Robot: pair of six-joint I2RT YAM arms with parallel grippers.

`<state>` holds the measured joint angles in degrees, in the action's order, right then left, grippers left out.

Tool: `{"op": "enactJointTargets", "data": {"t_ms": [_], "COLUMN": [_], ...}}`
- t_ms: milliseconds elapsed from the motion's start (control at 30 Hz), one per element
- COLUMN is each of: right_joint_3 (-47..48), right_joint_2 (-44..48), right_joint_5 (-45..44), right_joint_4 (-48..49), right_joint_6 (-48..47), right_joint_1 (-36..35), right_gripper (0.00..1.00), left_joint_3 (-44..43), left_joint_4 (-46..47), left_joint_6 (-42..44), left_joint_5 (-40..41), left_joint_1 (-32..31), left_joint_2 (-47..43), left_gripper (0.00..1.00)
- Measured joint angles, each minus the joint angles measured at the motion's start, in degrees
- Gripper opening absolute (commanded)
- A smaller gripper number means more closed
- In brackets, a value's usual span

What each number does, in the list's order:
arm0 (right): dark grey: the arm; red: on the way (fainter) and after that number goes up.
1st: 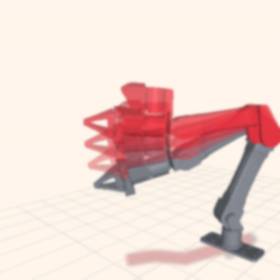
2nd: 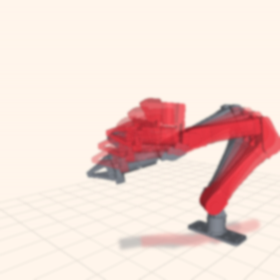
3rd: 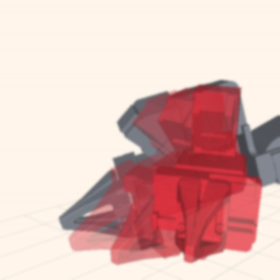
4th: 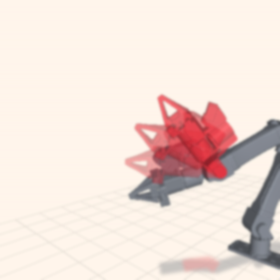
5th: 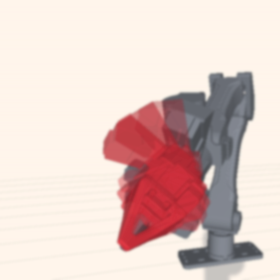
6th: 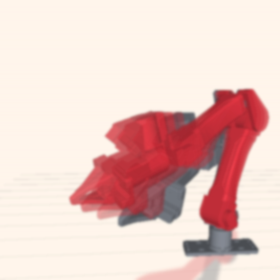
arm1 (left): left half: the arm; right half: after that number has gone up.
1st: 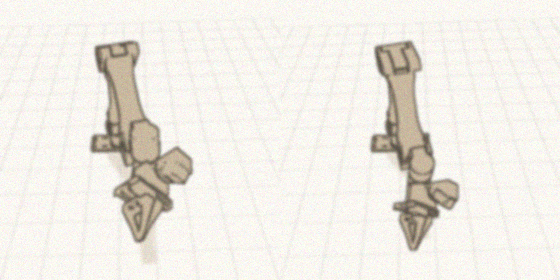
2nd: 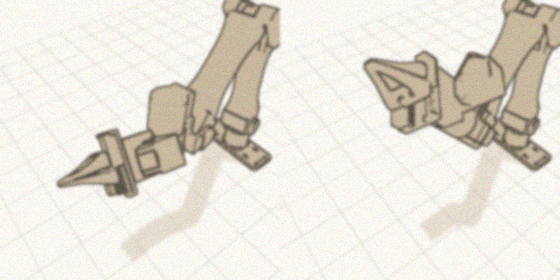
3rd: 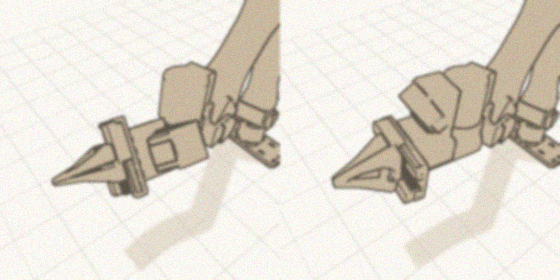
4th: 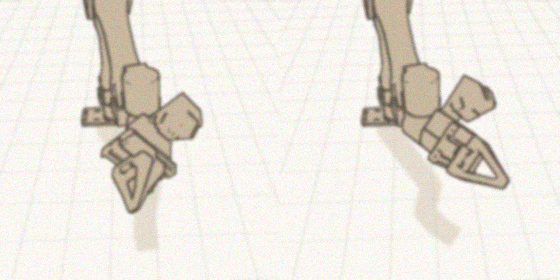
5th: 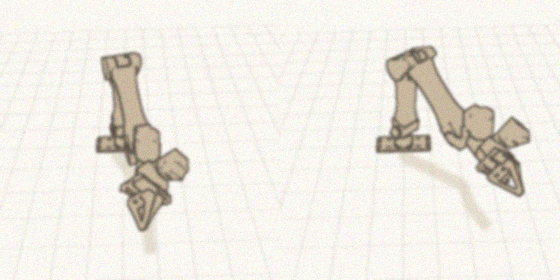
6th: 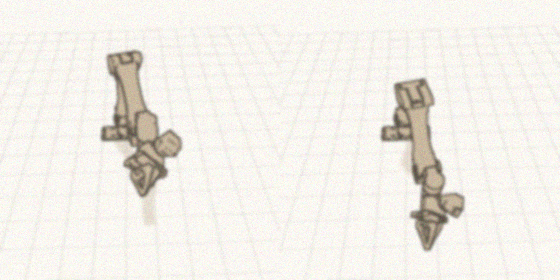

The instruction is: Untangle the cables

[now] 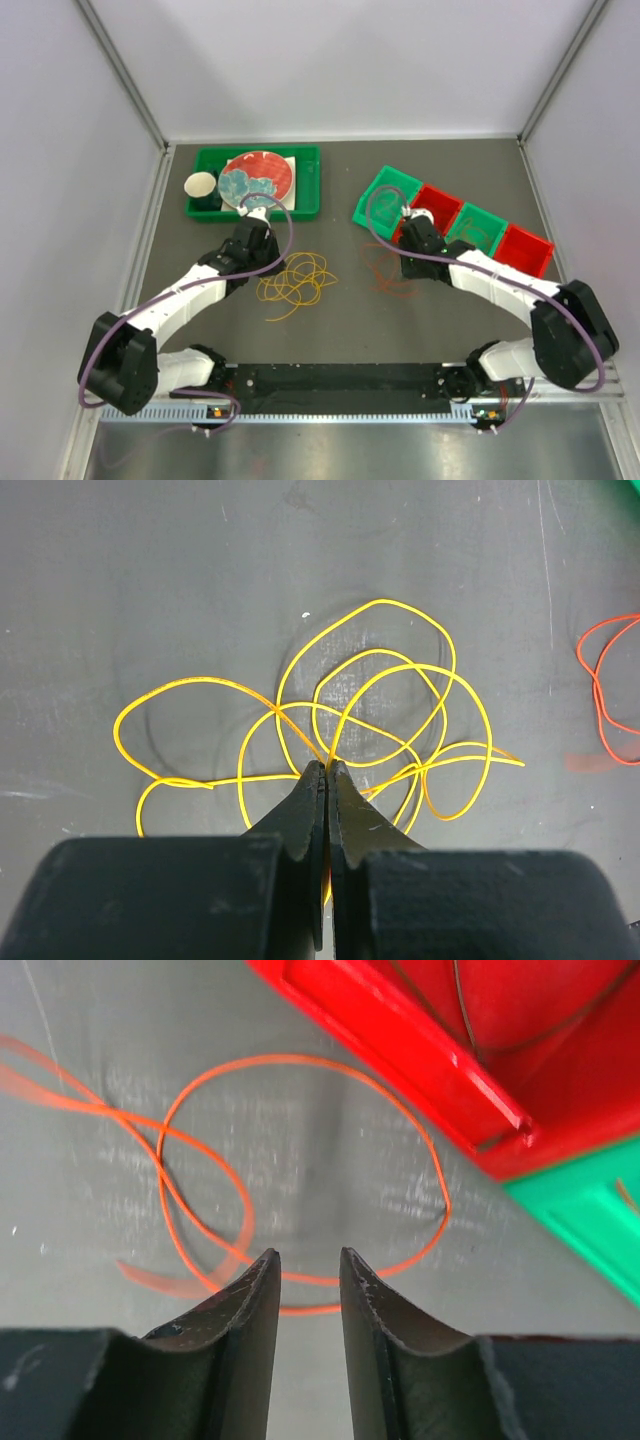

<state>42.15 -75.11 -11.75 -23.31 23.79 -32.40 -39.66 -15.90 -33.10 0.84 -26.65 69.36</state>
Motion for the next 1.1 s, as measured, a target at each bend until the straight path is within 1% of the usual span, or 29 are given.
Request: {"op": "enactJointTargets", "data": {"t_ms": [200, 233, 267, 300, 367, 433, 467, 533, 600, 633, 667, 700, 733, 800, 867, 967, 1000, 1033, 1100], "right_joint_3": [5.77, 6.40, 6.62, 6.69, 6.51, 5.57, 5.05, 4.50, 3.17, 2.23, 0.37, -2.19, -5.01, -9.62, -11.85, -11.82, -11.58, -11.19, -9.70], "right_joint_2": [-6.60, -7.06, -7.10, -6.99, -5.92, -3.65, -2.27, 0.02, 2.16, 3.19, 4.79, 6.88, 9.20, 12.46, 12.81, 9.22, 7.34, 5.42, 2.38], "right_joint_5": [-4.76, -5.40, -5.95, -6.75, -7.91, -7.63, -7.10, -5.97, -5.79, -5.99, -6.60, -7.23, -7.80, -8.66, -9.01, -8.59, -8.15, -7.65, -7.54], "right_joint_4": [0.13, 0.15, 0.09, 0.09, -0.26, 0.02, 0.11, 0.07, 0.79, 1.03, 1.84, 2.58, 3.06, 3.37, 3.37, 5.29, 6.10, 6.73, 7.98], "right_joint_6": [-2.40, -2.73, -2.78, -2.71, -2.23, -1.49, -0.94, 1.03, 5.05, 6.95, 9.46, 12.22, 14.95, 18.80, 21.66, 24.81, 25.62, 26.36, 27.69], "right_joint_1": [-2.38, -2.62, -2.73, -2.75, -2.73, -2.75, -2.73, -2.75, -2.86, -2.86, -2.97, -3.10, -3.19, -3.21, -3.21, -3.21, -3.21, -3.23, -3.32], "right_gripper": [0.32, 0.35, 0.42, 0.44, 0.48, 0.51, 0.54, 0.55, 0.57, 0.61, 0.83, 0.93, 0.99, 0.99, 0.99, 0.99, 0.99, 0.98, 0.97], "left_joint_3": [0.00, 0.00, 0.00, 0.00, 0.00, 0.00, 0.00, 0.00, 0.00, 0.00, 0.00, 0.00, 0.00, 0.00, 0.00, 0.00, 0.00, 0.00, -0.02], "left_joint_4": [0.00, 0.00, 0.00, 0.00, 0.00, 0.02, 0.02, 0.04, 0.07, 0.07, 0.07, 0.15, 0.26, 0.52, 0.72, 1.75, 2.29, 2.73, 3.34], "left_joint_6": [0.04, 0.04, 0.04, 0.04, 0.07, 0.07, 0.07, 0.09, 0.09, 0.07, 0.07, 0.04, 0.04, 0.07, 0.09, 0.15, 0.24, 0.26, 0.22], "left_joint_5": [0.00, 0.02, 0.00, 0.02, 0.02, 0.04, 0.02, 0.00, 0.00, 0.00, 0.00, 0.00, 0.00, 0.00, -0.17, -1.27, -1.75, -2.43, -3.96], "left_joint_1": [0.02, 0.02, 0.02, 0.02, 0.04, 0.04, 0.07, 0.09, 0.15, 0.15, 0.15, 0.17, 0.17, 0.17, 0.26, 0.28, 0.33, 0.33, 0.33], "left_joint_2": [0.00, 0.00, 0.00, 0.00, 0.00, 0.02, 0.02, 0.17, 0.59, 0.79, 0.98, 1.14, 1.22, 1.44, 1.81, 3.41, 4.24, 5.22, 7.30], "left_gripper": [0.00, 0.00, 0.00, 0.00, 0.00, 0.00, 0.00, 0.00, 0.00, 0.00, 0.00, 0.00, 0.00, 0.00, 0.00, 0.00, 0.02, 0.07, 0.22]}}
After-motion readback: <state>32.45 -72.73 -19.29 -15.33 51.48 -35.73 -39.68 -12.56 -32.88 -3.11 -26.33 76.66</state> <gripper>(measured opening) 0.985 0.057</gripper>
